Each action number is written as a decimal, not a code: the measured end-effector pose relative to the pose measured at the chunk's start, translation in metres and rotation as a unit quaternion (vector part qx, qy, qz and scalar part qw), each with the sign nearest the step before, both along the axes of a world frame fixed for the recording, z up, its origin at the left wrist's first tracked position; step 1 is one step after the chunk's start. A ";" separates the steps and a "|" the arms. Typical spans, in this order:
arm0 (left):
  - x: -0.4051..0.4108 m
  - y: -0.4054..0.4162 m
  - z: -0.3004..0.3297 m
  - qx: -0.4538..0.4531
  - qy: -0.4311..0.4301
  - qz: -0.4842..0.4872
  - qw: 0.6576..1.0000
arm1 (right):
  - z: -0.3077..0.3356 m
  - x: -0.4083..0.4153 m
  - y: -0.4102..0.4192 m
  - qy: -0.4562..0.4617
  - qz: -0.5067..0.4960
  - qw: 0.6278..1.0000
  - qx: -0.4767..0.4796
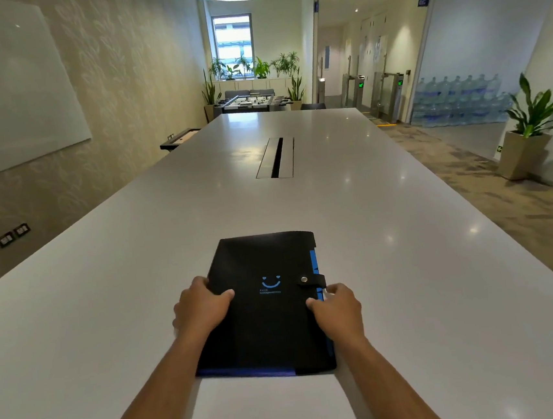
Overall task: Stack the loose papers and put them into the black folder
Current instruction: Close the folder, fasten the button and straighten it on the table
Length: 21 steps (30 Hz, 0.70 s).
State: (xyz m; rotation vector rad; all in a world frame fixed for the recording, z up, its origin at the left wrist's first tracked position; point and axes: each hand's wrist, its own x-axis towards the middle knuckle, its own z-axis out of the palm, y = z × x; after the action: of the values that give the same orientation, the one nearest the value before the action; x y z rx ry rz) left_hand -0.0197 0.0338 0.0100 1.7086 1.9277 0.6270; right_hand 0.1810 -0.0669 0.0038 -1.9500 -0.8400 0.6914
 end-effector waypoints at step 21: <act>-0.006 0.152 0.020 0.050 -0.190 -0.182 0.963 | 0.016 0.020 0.134 0.122 0.007 0.991 0.061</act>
State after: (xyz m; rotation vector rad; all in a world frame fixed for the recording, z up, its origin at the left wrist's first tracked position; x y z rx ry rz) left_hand -0.0259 0.1861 0.0296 1.7876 1.2979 0.8465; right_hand 0.2012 0.0666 0.0201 -1.7103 -0.7270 0.8478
